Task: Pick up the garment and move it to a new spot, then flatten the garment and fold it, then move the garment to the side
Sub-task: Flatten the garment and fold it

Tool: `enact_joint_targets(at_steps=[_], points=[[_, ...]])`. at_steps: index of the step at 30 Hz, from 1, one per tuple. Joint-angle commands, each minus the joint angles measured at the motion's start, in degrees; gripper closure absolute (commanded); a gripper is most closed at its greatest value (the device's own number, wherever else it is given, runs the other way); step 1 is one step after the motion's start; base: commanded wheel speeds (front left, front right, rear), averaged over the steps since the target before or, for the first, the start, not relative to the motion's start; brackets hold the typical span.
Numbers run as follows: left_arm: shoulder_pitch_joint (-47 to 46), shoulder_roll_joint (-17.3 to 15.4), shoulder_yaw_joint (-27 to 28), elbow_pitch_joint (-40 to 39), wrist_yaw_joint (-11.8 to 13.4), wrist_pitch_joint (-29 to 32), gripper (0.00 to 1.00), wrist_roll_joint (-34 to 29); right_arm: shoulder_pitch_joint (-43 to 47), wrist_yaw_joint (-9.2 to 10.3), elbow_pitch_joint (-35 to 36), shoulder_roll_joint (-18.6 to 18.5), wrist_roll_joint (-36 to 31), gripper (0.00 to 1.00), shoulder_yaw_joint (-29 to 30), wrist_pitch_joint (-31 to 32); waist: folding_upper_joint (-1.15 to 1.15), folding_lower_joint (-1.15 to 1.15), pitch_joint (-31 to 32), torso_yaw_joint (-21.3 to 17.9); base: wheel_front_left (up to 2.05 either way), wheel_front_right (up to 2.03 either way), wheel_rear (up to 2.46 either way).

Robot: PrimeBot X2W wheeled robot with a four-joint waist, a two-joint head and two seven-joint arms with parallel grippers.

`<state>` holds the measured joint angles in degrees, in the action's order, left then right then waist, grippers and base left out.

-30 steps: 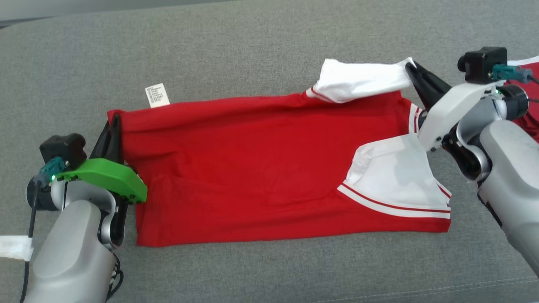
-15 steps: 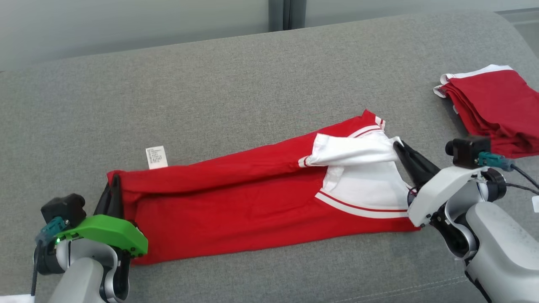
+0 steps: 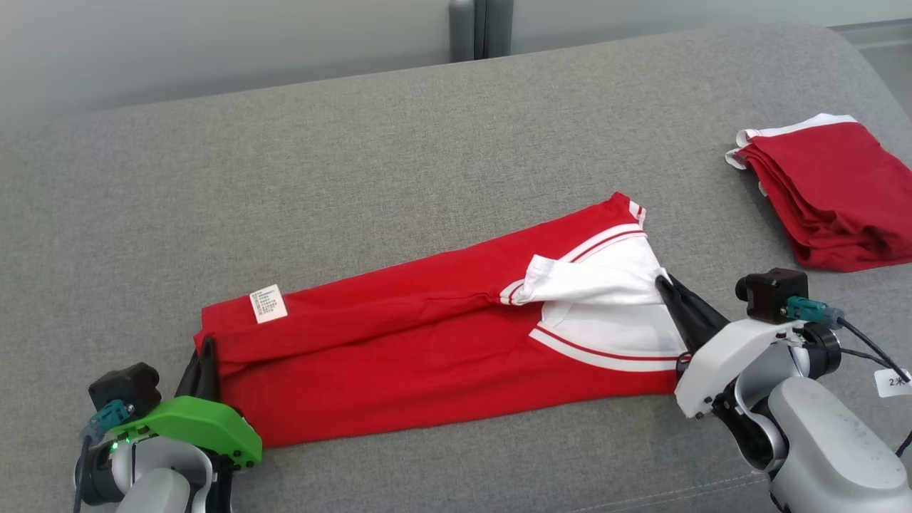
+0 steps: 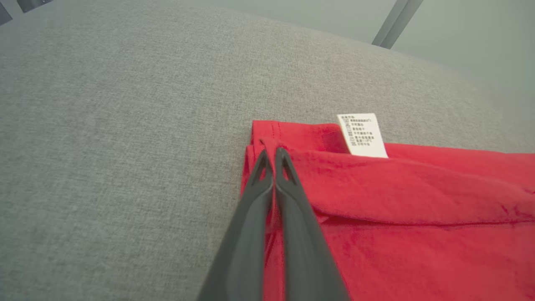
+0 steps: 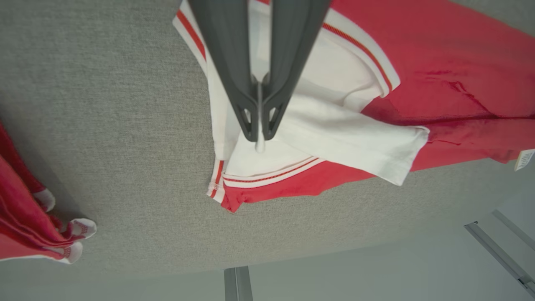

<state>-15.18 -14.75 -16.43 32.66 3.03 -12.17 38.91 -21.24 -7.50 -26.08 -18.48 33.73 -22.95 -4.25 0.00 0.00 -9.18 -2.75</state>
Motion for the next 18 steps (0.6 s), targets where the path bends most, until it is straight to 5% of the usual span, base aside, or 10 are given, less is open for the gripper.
enact_joint_targets(at_steps=[1,2,3,4,5,18], points=[[1.03,0.35,0.35,0.2,-0.3,-0.44,1.0,0.34,1.16,0.02,-0.44,0.32,-0.81,0.94,0.06,-0.71,0.0,0.0,0.54,-0.09,0.0,0.0,0.0],[1.26,0.39,0.5,0.19,-0.43,-0.77,0.64,0.41,1.33,0.02,-0.65,0.42,-1.14,0.76,0.13,-1.15,0.0,0.0,0.8,-0.13,0.0,0.0,0.0],[1.56,0.49,0.78,-0.05,-0.4,-1.1,0.12,0.6,1.53,0.02,-0.79,0.52,-1.53,0.52,0.18,-1.68,0.0,0.0,1.12,-0.18,0.0,0.0,0.0],[1.99,0.63,1.02,-0.26,-0.43,-1.37,0.0,0.84,1.77,0.02,-0.82,0.51,-1.78,0.09,0.19,-2.29,0.0,0.0,1.47,-0.21,0.0,0.0,0.0],[2.57,0.72,1.23,-0.55,-0.53,-1.62,0.0,0.99,2.2,0.02,-0.85,0.5,-1.86,0.0,0.32,-2.82,0.0,0.0,1.78,-0.24,0.0,0.0,0.0],[11.49,1.7,3.86,-12.1,2.76,-2.94,0.0,-0.67,9.76,0.02,1.35,-0.4,-3.57,0.0,3.73,-4.87,0.0,0.0,4.96,0.14,0.0,0.0,0.0]])
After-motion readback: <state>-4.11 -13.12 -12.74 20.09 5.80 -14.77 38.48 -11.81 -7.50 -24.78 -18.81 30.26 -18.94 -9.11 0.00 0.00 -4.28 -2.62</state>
